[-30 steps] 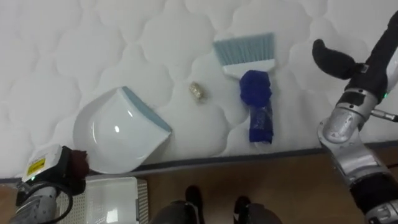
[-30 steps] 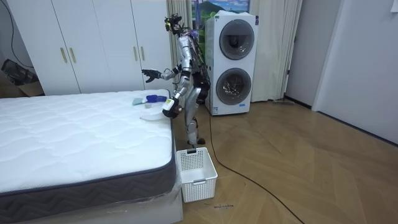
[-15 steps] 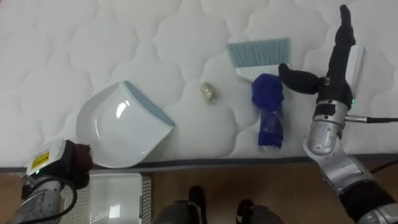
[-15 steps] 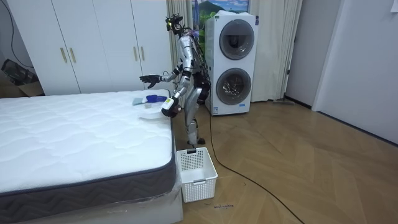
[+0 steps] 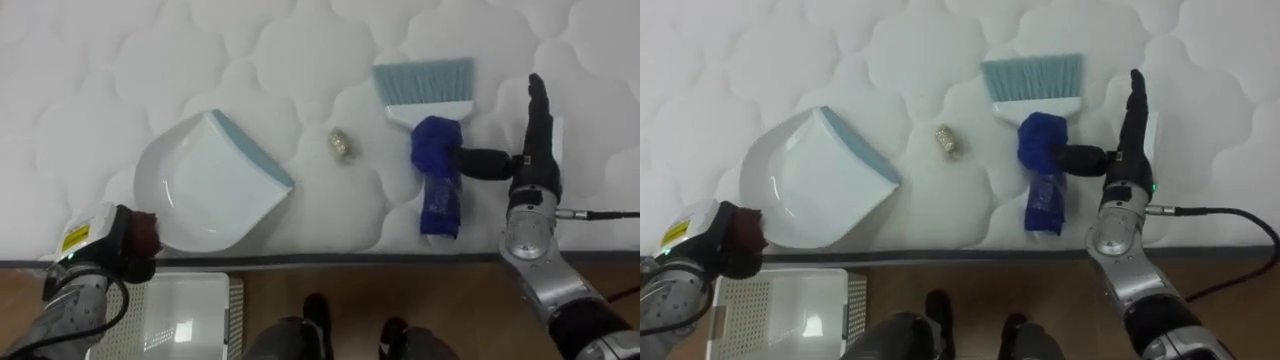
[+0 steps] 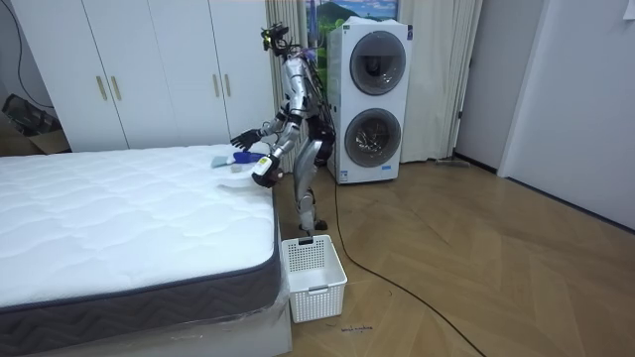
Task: Clean bed
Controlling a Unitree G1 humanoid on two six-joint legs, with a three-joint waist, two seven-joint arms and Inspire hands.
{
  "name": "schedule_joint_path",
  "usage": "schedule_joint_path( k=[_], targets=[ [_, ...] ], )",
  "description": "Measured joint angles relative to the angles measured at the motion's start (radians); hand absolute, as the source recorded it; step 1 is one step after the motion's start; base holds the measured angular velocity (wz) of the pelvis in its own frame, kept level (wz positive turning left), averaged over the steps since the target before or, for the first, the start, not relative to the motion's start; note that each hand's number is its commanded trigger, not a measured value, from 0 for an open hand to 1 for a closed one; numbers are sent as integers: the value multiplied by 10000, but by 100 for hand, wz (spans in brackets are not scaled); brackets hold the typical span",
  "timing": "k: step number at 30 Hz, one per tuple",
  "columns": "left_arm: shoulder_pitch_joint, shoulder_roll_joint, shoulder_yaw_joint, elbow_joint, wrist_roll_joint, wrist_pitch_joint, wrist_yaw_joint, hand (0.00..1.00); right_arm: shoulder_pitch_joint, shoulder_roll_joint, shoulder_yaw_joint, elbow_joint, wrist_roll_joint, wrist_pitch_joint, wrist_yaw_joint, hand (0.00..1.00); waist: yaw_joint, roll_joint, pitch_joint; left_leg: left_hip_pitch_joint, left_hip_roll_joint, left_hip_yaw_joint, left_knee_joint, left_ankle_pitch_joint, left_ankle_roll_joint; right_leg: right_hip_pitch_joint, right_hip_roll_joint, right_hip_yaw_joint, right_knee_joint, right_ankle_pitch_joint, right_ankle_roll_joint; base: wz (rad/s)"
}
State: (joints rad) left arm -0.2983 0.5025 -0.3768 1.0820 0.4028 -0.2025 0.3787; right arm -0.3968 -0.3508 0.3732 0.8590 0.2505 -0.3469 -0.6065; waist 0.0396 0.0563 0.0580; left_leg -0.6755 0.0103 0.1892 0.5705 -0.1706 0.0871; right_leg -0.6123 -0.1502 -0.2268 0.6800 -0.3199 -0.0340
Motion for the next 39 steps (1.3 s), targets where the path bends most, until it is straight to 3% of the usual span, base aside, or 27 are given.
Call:
schedule_joint_path(
  k=[7,9,12,20,30,39],
  targets=[
    [-328,-320,-12,130,0,139,-47,100,-253,68,-11,1132,610,145,500,0,276,46,41,48,11,-8,-31,-9,-9,23,48,37,4,-3,-6,0],
    [-391,-373,-12,130,0,187,-222,100,-326,97,-21,1164,677,178,706,0,350,66,146,43,55,-13,-24,-20,-22,28,109,53,-36,-6,-9,-2],
    [-468,-450,-15,129,-1,255,-415,100,-435,91,-31,1293,848,180,946,0,422,78,193,-11,106,-15,15,-24,-29,25,134,19,-57,-38,-30,-2],
    [-621,-486,-40,123,-18,243,-587,100,-740,101,-28,1452,1598,230,1398,0,469,87,195,-16,135,3,69,-36,-39,17,149,31,-55,-29,-44,0],
    [-556,-953,-201,176,35,269,-757,100,-858,240,-250,1143,3082,229,1827,0,499,96,188,76,140,147,6,-32,-44,-33,144,180,-6,-26,-48,-3],
    [-528,-974,-205,214,33,294,-541,100,-863,336,-412,830,3777,230,2253,0,447,133,165,181,141,185,-12,-32,-43,36,145,209,-10,-21,-54,-1]
  ],
)
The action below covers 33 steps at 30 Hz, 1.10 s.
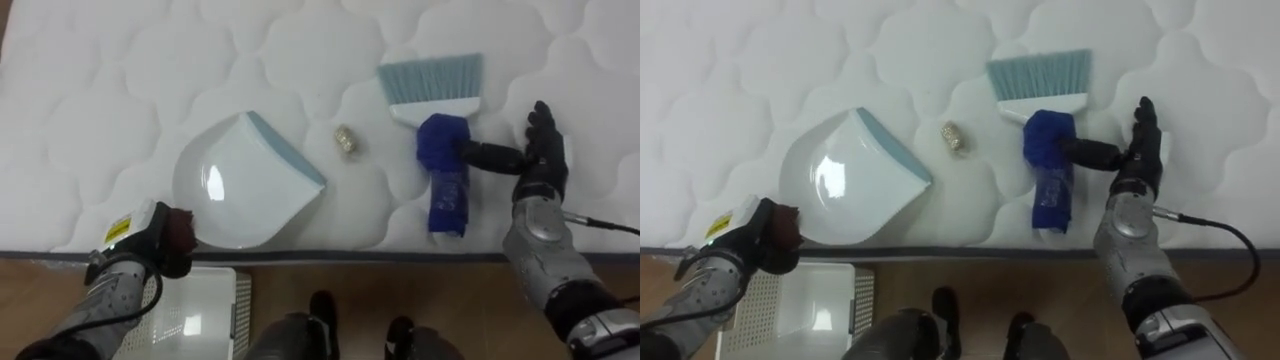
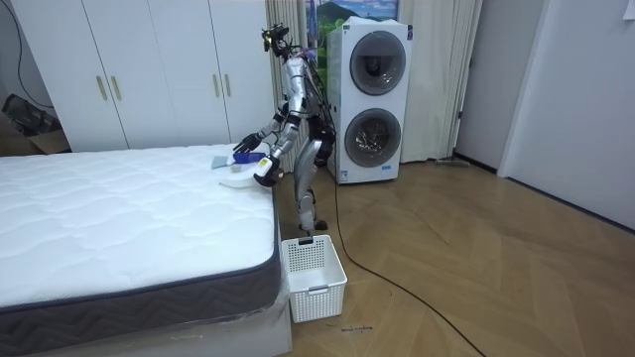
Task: Clean bed
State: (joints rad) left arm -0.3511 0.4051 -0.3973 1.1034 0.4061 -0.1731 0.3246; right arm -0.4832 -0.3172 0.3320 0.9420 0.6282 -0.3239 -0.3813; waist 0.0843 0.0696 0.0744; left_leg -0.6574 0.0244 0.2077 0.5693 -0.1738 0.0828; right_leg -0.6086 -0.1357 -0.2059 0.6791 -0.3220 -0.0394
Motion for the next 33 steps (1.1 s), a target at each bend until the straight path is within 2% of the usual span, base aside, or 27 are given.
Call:
schedule_joint_path(
  k=[4,8,17,28,33],
  targets=[
    [29,-15,-4,7,5,18,2,100,0,150,20,-312,-17,2,338,0,-2,44,-16,68,-2,4,-8,0,0,62,3,12,-1,4,-3,0],
    [75,-169,-8,89,14,192,2,100,0,345,88,-336,-174,2,370,0,8,122,-58,98,-7,3,-3,0,0,96,-7,0,17,9,0,1],
    [71,-187,-7,164,6,134,-6,100,20,320,786,-304,-938,1,674,0,20,124,-56,104,12,7,7,0,-1,109,-7,-41,21,12,-10,0],
    [70,-276,-5,200,8,144,-51,100,135,465,1062,-247,-2706,14,761,0,21,115,-52,97,2,-16,-21,-1,-1,120,-35,-128,-22,11,-10,0],
    [70,-298,-7,259,-29,156,-64,100,156,429,1197,-92,-4013,203,650,0,-27,105,-50,76,27,-60,34,-4,-7,200,-9,-198,-93,17,-16,2]
  ],
)
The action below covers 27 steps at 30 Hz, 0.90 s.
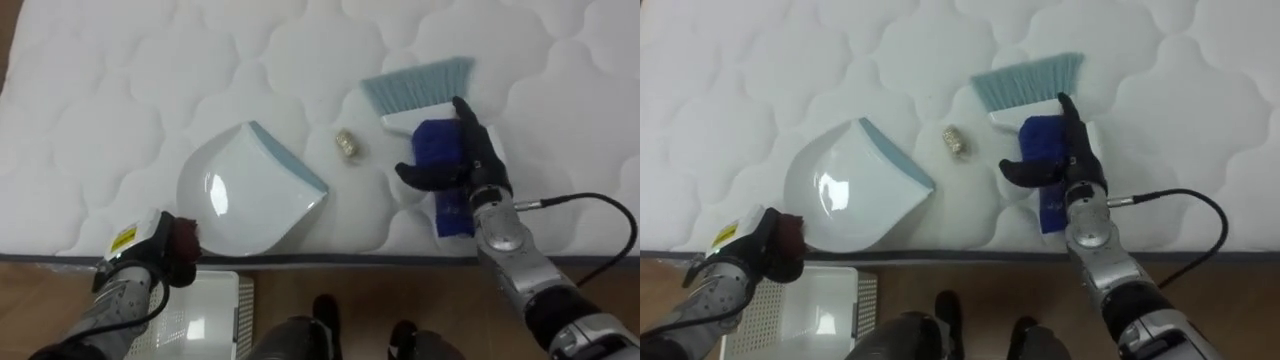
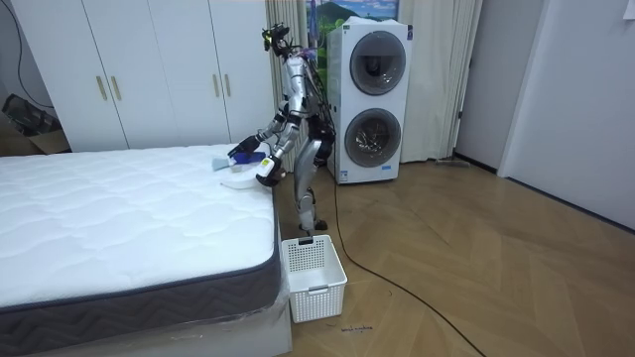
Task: Clean bed
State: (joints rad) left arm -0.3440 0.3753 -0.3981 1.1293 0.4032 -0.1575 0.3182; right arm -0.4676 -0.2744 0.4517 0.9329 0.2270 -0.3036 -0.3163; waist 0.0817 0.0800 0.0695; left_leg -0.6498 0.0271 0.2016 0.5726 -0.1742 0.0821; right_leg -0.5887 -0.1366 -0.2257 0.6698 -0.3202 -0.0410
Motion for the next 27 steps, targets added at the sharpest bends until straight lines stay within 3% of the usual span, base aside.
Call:
schedule_joint_path(
  k=[9,14,15,17,18,27],
  targets=[
    [0,-18,-500,101,-392,218,-84,100,235,-38,105,681,-1065,187,-438,0,-120,13,-18,158,55,-220,-32,-2,3,552,45,-530,-416,41,-6,11],
    [-1,-13,-477,89,-505,275,-63,100,269,-32,123,795,-1670,238,-688,4,-119,23,-25,156,75,-255,-28,-3,4,598,94,-553,-515,80,8,1],
    [-1,-14,-478,70,-554,275,-62,100,341,-31,126,798,-1717,235,-761,56,-127,31,-30,156,88,-250,-27,-3,3,601,112,-545,-531,83,6,0],
    [-1,-14,-477,60,-597,275,-50,100,388,-41,126,801,-1983,235,-877,93,-145,66,-53,157,124,-248,-41,-3,2,634,163,-549,-601,108,5,0],
    [-2,-14,-477,60,-597,275,-47,100,484,-52,126,833,-2111,235,-977,100,-162,94,-74,166,133,-244,-50,-2,1,653,179,-549,-629,123,2,0],
    [-2,-31,-468,76,-901,282,-43,100,627,-209,-34,1270,-3156,312,-1660,100,-248,104,-99,515,80,-130,-337,6,-9,857,111,-486,-635,187,-3,-2]
  ],
)
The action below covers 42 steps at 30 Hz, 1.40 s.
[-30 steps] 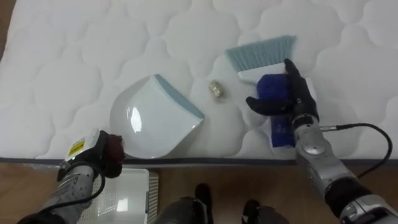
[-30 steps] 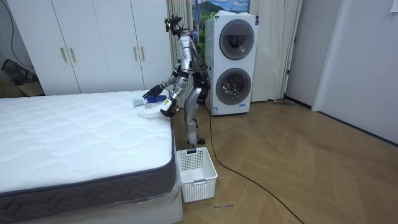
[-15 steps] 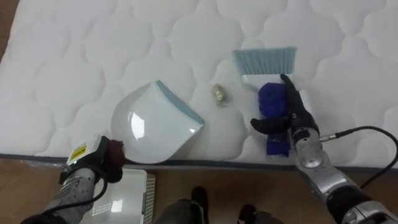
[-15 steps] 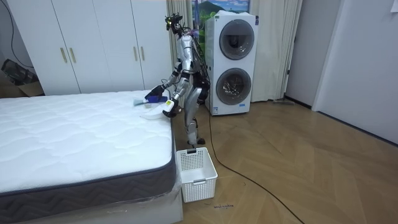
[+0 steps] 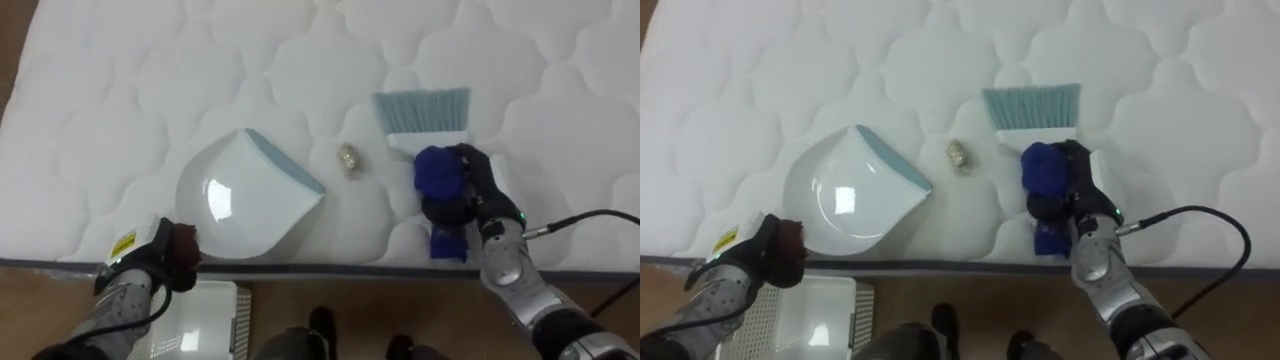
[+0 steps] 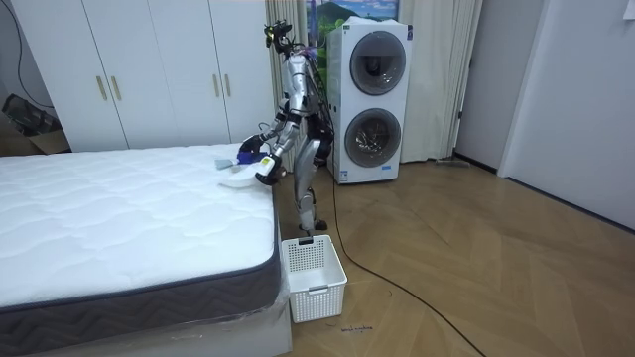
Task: Clean bed
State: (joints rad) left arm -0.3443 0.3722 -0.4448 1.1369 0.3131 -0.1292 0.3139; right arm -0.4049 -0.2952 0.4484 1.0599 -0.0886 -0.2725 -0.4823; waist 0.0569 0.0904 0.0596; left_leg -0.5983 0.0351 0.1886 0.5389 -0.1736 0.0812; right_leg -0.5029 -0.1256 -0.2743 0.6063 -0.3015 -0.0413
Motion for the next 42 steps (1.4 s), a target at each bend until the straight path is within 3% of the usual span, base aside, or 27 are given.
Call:
schedule_joint_path(
  k=[8,15,20,25,28,32,34,36,40,42],
  targets=[
    [12,-85,1,-1,-56,167,-31,100,185,-117,-4,58,-559,142,-512,100,-3,-86,-23,-3,-136,-8,44,-4,22,-51,-148,12,130,-52,82,3],
    [275,-76,-9,-72,-60,238,-24,100,310,-113,9,236,-311,195,-615,100,-5,-260,-114,-14,-144,-46,23,-10,60,18,-118,-29,0,-72,118,0],
    [272,27,-9,-96,-78,233,56,100,333,-133,-9,276,-273,197,-630,100,-81,-282,-126,-12,-194,-79,-53,9,92,36,-152,-36,-1,-58,144,2],
    [150,223,5,-127,-43,187,66,100,151,-188,-18,365,-401,192,-590,100,-212,-346,-85,-16,-260,-104,-56,25,120,27,-212,-39,55,-67,167,4],
    [-119,410,13,-230,246,199,55,100,50,-333,-116,412,-698,195,-469,100,-209,-484,5,-83,-290,-101,-2,25,127,-63,-257,-22,209,-102,189,5],
    [-277,789,6,-818,501,204,56,100,-503,-875,-111,662,-1579,238,-62,100,-212,-686,69,-351,-339,-41,36,70,205,-402,-370,-7,426,-132,210,-1],
    [-511,943,-32,-832,745,233,55,100,-802,-1250,-60,663,-2065,275,91,100,-168,-808,144,-524,-328,-23,144,74,225,-611,-388,26,564,-132,210,-2],
    [-692,1174,-111,-982,773,287,50,100,-1127,-1823,32,664,-2619,421,281,100,-48,-1075,160,-704,-334,42,188,112,277,-871,-418,120,717,-128,205,-3],
    [-933,1400,-105,-1022,1394,344,29,100,-1625,-2845,27,709,-4310,1169,419,100,153,-1454,209,-934,-262,34,379,109,283,-1076,-376,122,764,-82,174,-3],
    [-961,1548,-94,-1027,1639,355,4,100,-1860,-3001,27,699,-4972,1448,516,100,189,-1636,253,-985,-183,44,410,107,278,-1129,-281,160,728,-30,143,-8]
  ],
)
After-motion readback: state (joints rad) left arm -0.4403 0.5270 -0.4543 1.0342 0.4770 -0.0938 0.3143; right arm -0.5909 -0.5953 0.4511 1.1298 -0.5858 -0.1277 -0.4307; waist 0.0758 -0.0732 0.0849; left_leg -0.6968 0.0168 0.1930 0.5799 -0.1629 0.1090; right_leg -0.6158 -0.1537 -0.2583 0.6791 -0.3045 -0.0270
